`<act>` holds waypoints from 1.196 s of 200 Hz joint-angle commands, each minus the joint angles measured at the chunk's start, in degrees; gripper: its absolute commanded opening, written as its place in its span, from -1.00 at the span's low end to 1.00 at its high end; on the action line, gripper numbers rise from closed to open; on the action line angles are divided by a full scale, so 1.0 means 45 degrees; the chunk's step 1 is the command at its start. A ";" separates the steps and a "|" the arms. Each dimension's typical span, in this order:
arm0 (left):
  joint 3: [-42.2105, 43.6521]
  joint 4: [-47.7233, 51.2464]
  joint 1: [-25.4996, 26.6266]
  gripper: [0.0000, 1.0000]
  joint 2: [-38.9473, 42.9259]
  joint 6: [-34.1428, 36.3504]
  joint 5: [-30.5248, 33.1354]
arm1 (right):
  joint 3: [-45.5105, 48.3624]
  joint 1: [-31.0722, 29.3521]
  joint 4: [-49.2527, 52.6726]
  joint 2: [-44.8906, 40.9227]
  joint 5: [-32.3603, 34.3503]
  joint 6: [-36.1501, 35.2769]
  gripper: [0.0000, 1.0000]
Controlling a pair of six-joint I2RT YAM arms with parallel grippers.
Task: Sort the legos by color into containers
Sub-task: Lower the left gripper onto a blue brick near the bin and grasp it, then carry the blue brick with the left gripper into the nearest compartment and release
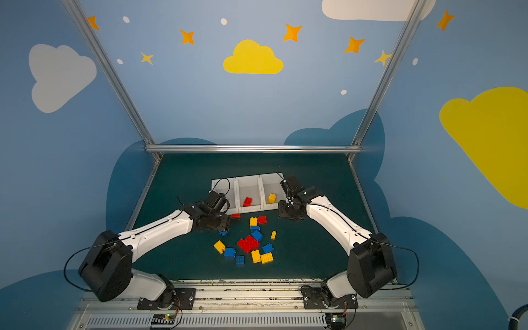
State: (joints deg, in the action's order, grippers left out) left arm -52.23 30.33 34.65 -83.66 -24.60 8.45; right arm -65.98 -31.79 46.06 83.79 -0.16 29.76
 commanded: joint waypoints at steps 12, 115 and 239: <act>0.0354 -0.0019 -0.0026 0.32 -0.0298 -0.0136 0.0017 | -0.0084 -0.0157 0.0027 0.0258 -0.0117 -0.0006 0.17; 0.0122 -0.0777 -0.0006 0.21 -0.2144 0.0323 -0.0333 | -0.0260 -0.0284 0.0164 0.0503 -0.0078 0.0028 0.17; -0.0058 -0.0976 0.0345 -0.49 -0.2626 0.0384 -0.0407 | -0.0356 -0.0320 0.0314 0.0394 0.0071 -0.0050 0.10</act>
State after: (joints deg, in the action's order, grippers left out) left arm -51.64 24.88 35.64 -94.94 -23.33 7.73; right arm -66.11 -33.08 46.13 85.89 -0.32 29.69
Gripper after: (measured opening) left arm 0.323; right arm 0.552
